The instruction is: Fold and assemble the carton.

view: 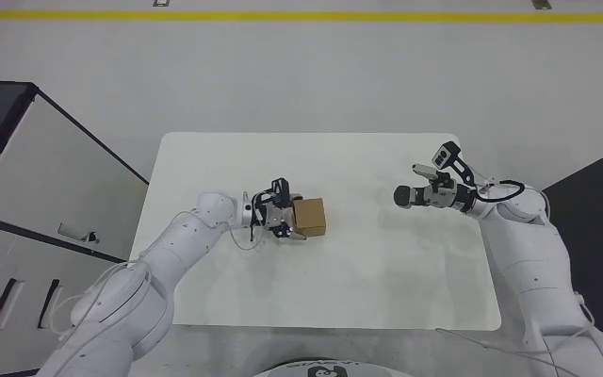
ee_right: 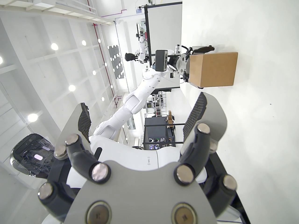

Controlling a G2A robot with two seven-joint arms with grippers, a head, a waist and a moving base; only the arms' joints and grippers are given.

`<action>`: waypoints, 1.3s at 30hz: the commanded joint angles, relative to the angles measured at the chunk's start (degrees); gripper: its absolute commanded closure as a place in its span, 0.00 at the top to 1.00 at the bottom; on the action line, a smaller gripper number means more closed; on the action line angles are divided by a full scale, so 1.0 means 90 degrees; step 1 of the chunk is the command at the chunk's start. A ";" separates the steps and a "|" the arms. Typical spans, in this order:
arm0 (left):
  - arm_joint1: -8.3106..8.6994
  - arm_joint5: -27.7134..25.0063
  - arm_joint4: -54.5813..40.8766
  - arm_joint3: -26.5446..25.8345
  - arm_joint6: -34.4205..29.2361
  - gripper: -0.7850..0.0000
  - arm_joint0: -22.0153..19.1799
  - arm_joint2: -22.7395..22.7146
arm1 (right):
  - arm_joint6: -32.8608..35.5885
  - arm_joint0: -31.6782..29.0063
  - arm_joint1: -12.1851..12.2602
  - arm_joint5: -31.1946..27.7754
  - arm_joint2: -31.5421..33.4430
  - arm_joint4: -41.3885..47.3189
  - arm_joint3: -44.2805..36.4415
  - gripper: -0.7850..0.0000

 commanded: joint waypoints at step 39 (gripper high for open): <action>0.2120 -0.0088 -0.0259 -0.2840 0.0735 1.00 0.1134 -0.1559 | 0.0000 0.0000 0.0000 0.0000 0.0000 0.0000 0.0000 1.00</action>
